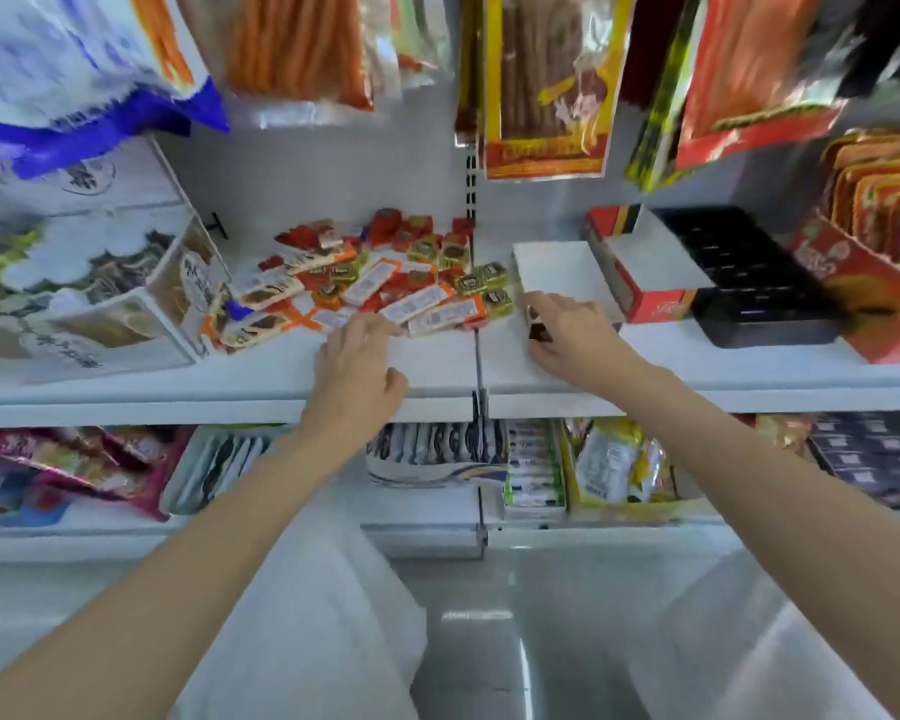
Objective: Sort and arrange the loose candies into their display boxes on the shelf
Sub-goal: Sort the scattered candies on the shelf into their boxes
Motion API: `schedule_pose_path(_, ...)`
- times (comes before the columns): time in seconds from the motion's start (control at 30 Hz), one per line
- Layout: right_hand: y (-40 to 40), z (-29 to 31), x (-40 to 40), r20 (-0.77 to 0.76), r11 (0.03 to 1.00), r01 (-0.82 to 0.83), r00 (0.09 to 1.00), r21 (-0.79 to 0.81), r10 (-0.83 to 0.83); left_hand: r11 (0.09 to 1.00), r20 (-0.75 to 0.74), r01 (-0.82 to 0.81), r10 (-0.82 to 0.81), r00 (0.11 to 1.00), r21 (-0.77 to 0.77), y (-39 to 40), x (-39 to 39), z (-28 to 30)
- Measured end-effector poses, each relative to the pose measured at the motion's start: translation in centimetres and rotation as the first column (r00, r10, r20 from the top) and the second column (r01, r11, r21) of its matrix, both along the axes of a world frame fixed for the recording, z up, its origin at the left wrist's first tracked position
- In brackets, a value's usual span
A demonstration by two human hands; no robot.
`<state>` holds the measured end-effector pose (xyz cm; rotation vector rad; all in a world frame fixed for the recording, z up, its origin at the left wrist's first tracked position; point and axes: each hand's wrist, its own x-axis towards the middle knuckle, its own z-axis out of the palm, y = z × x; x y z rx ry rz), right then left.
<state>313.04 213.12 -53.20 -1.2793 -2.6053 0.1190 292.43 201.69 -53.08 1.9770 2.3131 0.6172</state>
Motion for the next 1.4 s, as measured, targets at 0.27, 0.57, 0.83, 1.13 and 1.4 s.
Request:
schedule_pose_path(0.27,-0.5,2.4,-7.0,0.278,0.975,-0.219,0.935,-0.032,0.219,0.979,0.135,-0.147,0.165,0.977,-0.139,0.1,-3.7,2.2)
schedule_pose_path(0.57,1.2,0.8,-8.1,0.218,0.932,-0.318,0.935,0.173,0.278,0.983,0.032,-0.037,0.043,0.999,-0.181,3.7,-5.3,-0.4)
schedule_pose_path(0.83,3.2,0.5,-10.0,0.233,0.922,-0.362,0.917,0.138,0.325,0.971,-0.158,0.019,-0.058,0.986,-0.239,4.3,-7.9,-0.4)
schedule_pose_path(1.13,2.7,-0.4,-10.1,0.208,0.926,-0.354,0.923,0.135,0.323,0.971,0.364,-0.228,0.185,0.913,0.078,6.9,-7.3,1.3)
schedule_pose_path(1.4,3.2,3.8,-7.4,-0.602,0.838,-0.150,0.761,-0.525,-0.241,0.956,-0.035,-0.276,0.274,0.961,-0.102,11.1,-5.3,0.8)
